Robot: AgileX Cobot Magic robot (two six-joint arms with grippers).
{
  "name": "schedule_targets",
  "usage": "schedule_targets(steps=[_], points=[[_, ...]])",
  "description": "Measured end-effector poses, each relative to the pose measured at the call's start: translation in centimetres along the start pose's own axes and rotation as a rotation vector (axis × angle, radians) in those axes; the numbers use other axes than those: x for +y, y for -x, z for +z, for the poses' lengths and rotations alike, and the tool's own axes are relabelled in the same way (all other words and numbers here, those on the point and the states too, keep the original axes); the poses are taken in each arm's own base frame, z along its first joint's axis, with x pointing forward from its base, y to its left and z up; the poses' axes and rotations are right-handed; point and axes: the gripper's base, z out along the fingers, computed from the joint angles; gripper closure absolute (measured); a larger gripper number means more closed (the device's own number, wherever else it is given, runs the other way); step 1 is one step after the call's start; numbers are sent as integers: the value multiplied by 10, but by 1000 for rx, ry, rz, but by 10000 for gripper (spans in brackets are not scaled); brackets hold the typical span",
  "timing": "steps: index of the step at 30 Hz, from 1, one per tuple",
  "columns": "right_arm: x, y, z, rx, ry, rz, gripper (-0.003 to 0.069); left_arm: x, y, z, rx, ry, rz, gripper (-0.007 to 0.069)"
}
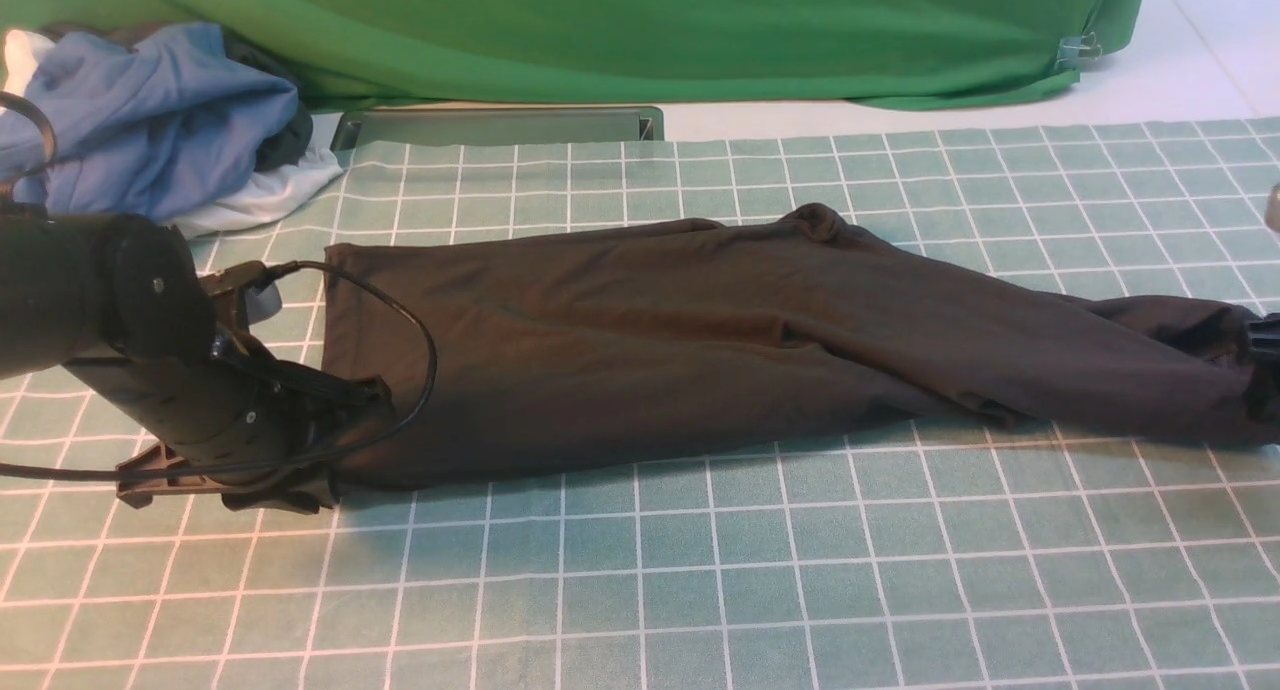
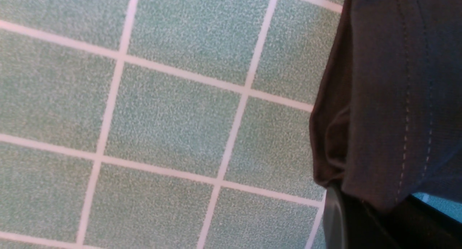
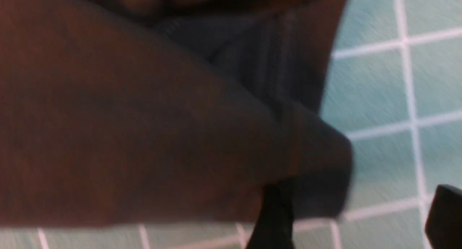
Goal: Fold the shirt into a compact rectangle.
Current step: 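Pull the folded dark garment lengthwise by its ends to straighten it flat on the table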
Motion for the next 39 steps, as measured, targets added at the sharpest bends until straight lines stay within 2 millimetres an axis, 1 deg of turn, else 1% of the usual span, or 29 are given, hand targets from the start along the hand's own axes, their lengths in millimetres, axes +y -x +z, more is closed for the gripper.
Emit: schedule_targets(steps=[3,4,7,10,11,12,13,15,16,26,28,31,34,35,37,38,39], points=[[6,3,10,-20,12,-18,211,0,0,0,1,-4,2,607],[6,3,10,-19,12,-18,216,0,0,0,1,-4,3,607],[9,4,18,-20,16,-30,316,-1,0,0,2,-6,3,607],[10,4,23,-16,19,-38,444,0,-1,0,6,-5,2,607],[10,4,23,-15,19,-38,463,0,-1,0,7,-5,2,607],[10,4,24,-19,20,-46,530,0,-1,0,10,-4,2,607],[10,4,24,-19,22,-52,578,0,-1,0,15,-2,2,607],[10,8,21,-26,22,-60,603,0,-2,0,20,-1,3,607],[10,8,21,-26,22,-60,603,0,-2,0,20,-1,4,607],[11,53,-13,-187,16,-88,602,0,-3,0,34,2,8,607],[11,59,-16,-220,14,-110,592,0,-3,0,34,2,8,607],[12,63,-10,-246,12,-136,571,0,-3,0,34,2,8,607],[12,67,2,-257,9,-150,519,0,-4,0,40,3,15,607],[13,68,7,-259,9,-151,491,1,-4,0,47,5,19,607],[13,68,17,-252,8,-155,406,1,-6,0,62,9,40,607],[13,68,17,-250,8,-155,388,1,-6,0,64,9,41,607],[13,68,20,-241,3,-163,310,1,-7,0,76,12,53,607]])
